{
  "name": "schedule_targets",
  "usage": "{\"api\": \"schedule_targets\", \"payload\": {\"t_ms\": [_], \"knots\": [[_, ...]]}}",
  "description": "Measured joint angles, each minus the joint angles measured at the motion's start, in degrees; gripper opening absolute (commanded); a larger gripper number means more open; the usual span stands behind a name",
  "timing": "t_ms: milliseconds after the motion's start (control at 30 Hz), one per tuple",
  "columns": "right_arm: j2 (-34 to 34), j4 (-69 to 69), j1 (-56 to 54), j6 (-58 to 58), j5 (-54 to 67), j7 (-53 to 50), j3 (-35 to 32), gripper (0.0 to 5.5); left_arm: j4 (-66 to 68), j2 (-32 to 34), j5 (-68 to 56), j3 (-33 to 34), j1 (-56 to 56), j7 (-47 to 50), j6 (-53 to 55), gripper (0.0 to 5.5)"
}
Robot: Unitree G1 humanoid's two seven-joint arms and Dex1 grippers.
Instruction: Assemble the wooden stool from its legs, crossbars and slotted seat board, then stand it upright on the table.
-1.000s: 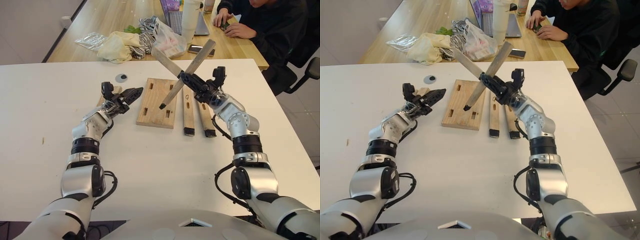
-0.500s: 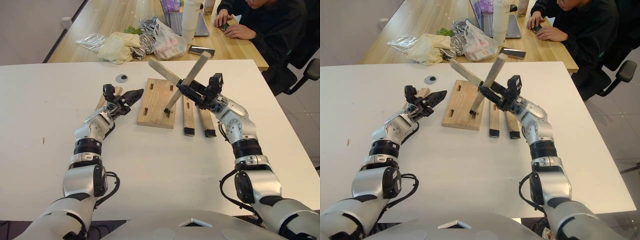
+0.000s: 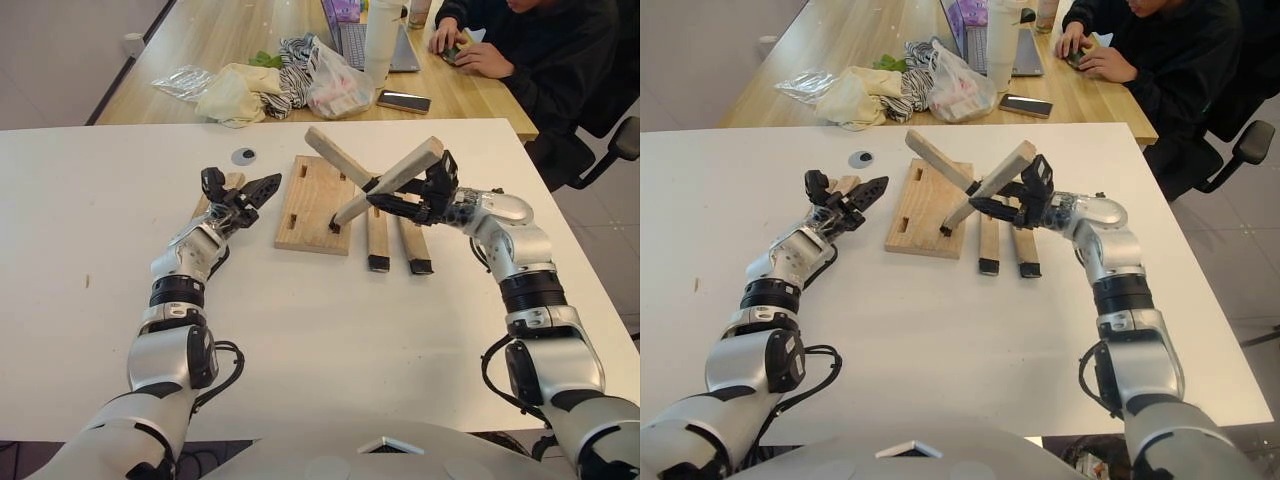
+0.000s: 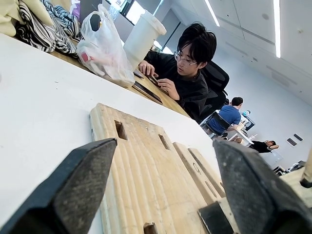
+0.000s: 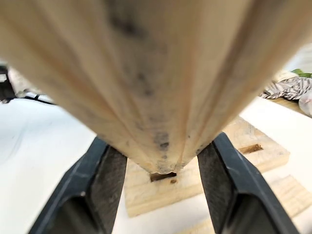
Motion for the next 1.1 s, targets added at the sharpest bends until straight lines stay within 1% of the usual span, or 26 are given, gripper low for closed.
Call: {"api": "schedule_targets", "payload": {"t_ms": [233,333,467,633,833,933,967,1033,1067,1100], "knots": [[-2.6,0.3,-1.9,-0.7,-0.8,2.6,2.9,2.03,-0.7,-0.5,0.2,0.0,0.1,0.6,0.0,3.6],[-2.7,4.3,-6.1,-1.6,-2.3,3.8,5.6,2.03,-1.9,-1.2,0.2,0.0,0.3,1.0,0.0,3.6],[-2.3,10.8,-14.3,0.0,-5.0,5.2,10.4,2.03,-3.8,-3.2,-0.1,0.1,2.1,2.0,0.0,3.6],[-1.9,15.7,-19.2,2.0,-8.8,6.8,15.6,2.03,-5.0,-4.1,-0.4,1.8,4.4,4.0,0.0,3.6],[-0.6,18.3,-19.9,0.8,-8.9,6.0,16.3,2.03,-2.9,-4.1,-1.4,6.0,4.5,9.0,-1.1,3.6],[-0.5,17.9,-19.2,-0.5,-8.9,5.7,16.3,2.03,-2.5,-4.2,-1.4,6.4,4.5,9.5,-1.2,3.6],[-0.5,17.5,-18.9,-0.6,-8.9,5.6,16.3,2.39,-2.4,-4.1,-1.4,6.4,4.5,9.6,-1.2,3.6],[-0.8,16.9,-18.0,0.2,-10.8,5.1,17.0,2.62,-2.0,-4.2,-1.3,6.3,4.3,9.6,-1.3,3.6],[-0.8,18.1,-13.9,2.3,-13.7,4.7,18.6,2.83,-1.8,-4.0,-1.3,6.4,3.9,9.7,-1.5,3.6],[-0.5,18.4,-10.2,2.8,-13.4,4.7,18.7,2.94,-1.5,-3.4,-1.3,6.5,3.9,9.7,-1.7,3.6]]}}
